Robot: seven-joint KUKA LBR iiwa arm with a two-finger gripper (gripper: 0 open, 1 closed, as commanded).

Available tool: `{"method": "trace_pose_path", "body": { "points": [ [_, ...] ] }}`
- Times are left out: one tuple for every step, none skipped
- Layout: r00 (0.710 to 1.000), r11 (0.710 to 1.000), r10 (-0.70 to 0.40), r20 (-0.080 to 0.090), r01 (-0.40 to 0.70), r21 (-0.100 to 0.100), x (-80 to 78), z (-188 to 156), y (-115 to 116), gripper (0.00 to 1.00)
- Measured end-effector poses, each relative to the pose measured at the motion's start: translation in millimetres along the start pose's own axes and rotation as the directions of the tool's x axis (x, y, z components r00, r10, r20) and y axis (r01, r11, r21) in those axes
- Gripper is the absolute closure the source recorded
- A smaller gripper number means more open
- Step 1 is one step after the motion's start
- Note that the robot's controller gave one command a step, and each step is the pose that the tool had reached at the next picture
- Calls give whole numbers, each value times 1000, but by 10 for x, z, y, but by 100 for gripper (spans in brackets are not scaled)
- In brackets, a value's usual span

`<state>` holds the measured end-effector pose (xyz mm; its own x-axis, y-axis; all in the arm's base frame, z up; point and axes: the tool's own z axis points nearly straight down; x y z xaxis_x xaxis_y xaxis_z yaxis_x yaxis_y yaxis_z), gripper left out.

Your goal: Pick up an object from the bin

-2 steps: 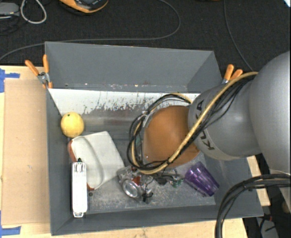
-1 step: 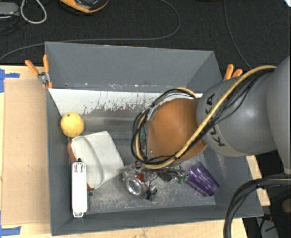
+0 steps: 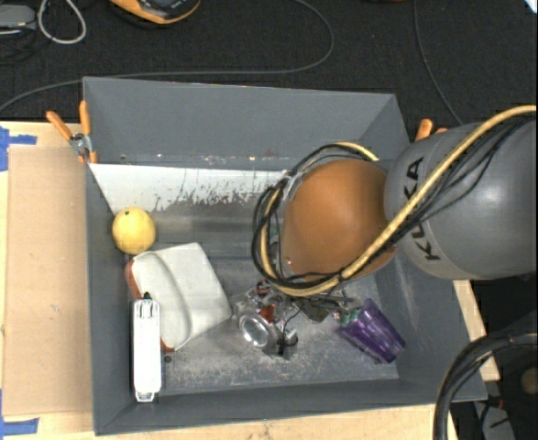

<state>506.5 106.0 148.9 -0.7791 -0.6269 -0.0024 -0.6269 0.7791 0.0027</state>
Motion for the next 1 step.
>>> {"method": "trace_pose_path", "body": {
  "points": [
    [1000,1000,3,-3,-3,-2,4,-246,10,100]
  ]
}}
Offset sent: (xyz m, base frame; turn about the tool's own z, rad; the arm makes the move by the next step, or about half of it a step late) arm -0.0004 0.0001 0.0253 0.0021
